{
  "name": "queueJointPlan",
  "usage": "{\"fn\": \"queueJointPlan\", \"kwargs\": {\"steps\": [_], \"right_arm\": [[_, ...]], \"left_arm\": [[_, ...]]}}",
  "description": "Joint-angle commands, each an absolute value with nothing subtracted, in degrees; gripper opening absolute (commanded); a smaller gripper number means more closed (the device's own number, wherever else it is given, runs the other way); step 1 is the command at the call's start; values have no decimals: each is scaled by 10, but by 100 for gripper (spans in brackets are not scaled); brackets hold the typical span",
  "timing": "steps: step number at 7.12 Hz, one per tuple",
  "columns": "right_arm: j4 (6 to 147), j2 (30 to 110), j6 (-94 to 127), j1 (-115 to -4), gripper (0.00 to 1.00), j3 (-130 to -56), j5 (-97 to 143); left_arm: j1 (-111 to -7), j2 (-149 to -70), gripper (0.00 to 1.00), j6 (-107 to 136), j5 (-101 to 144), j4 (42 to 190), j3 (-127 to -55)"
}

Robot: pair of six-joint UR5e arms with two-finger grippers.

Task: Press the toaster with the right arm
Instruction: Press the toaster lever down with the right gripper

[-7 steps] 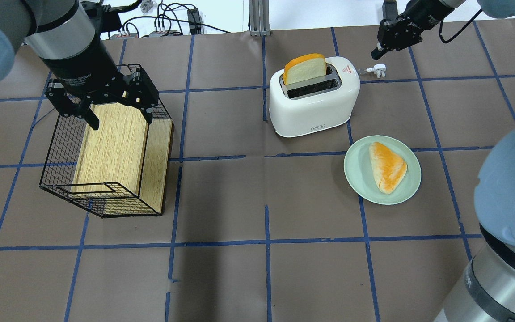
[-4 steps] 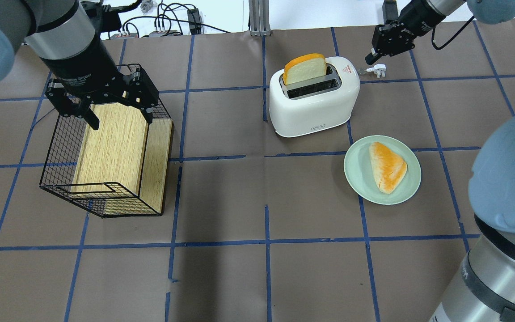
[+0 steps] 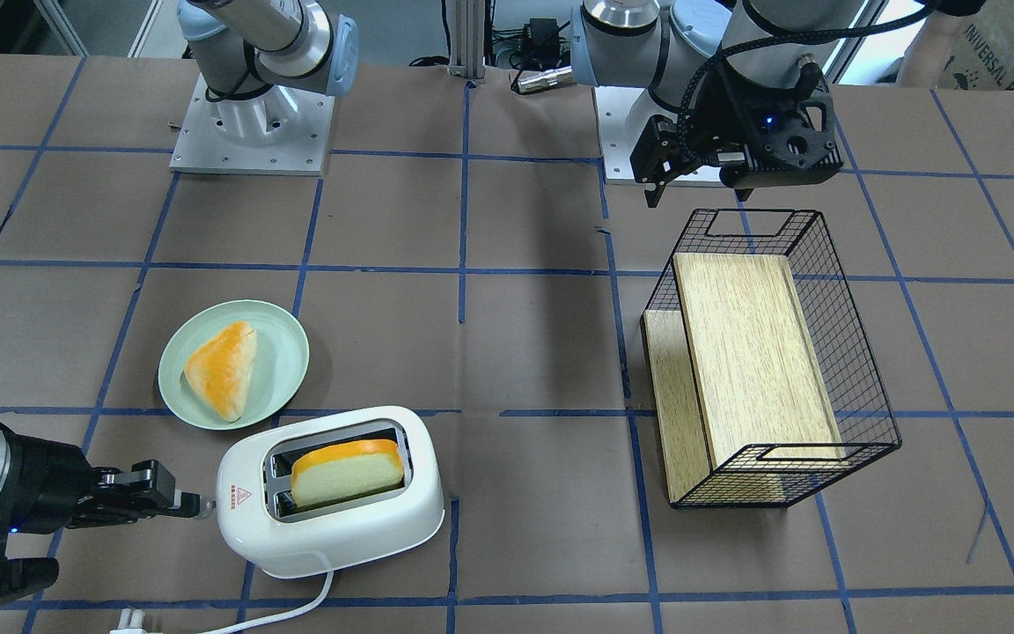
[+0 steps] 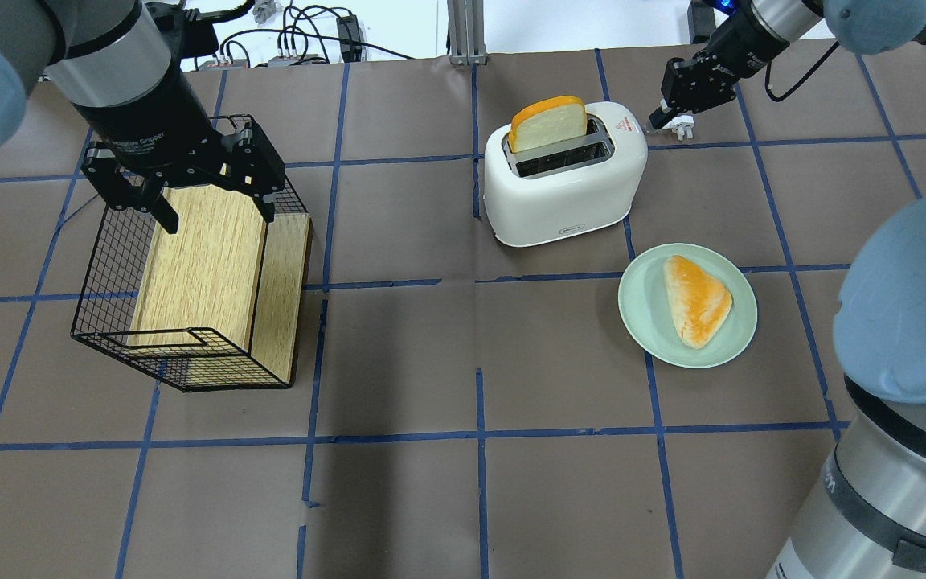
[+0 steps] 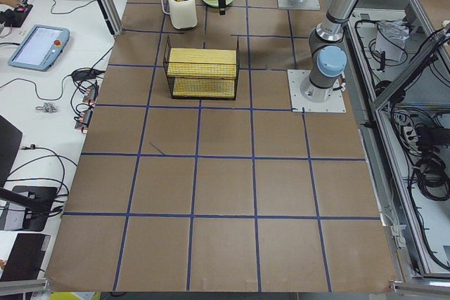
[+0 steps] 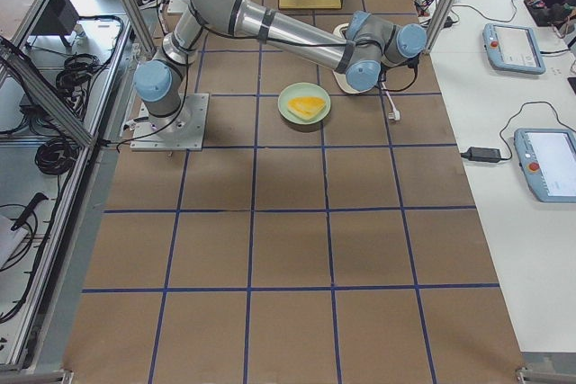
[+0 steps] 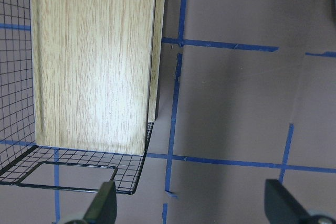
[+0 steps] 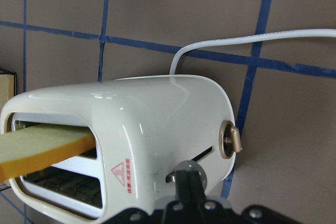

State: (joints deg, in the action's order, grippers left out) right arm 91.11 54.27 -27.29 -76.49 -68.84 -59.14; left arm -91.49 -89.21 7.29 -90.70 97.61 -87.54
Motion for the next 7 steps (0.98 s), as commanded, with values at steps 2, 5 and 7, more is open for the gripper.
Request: {"fn": "queueJointPlan", "kwargs": {"steps": [2, 5, 7], "right_arm": [[899, 534, -275, -766, 3, -687, -592], [899, 520, -286, -761, 3, -686, -592], [900, 508, -286, -762, 3, -685, -592]], "left_arm": [[-915, -892, 100, 73, -907, 976, -875], [-915, -892, 100, 73, -907, 976, -875], [-915, -892, 100, 73, -907, 976, -875]]}}
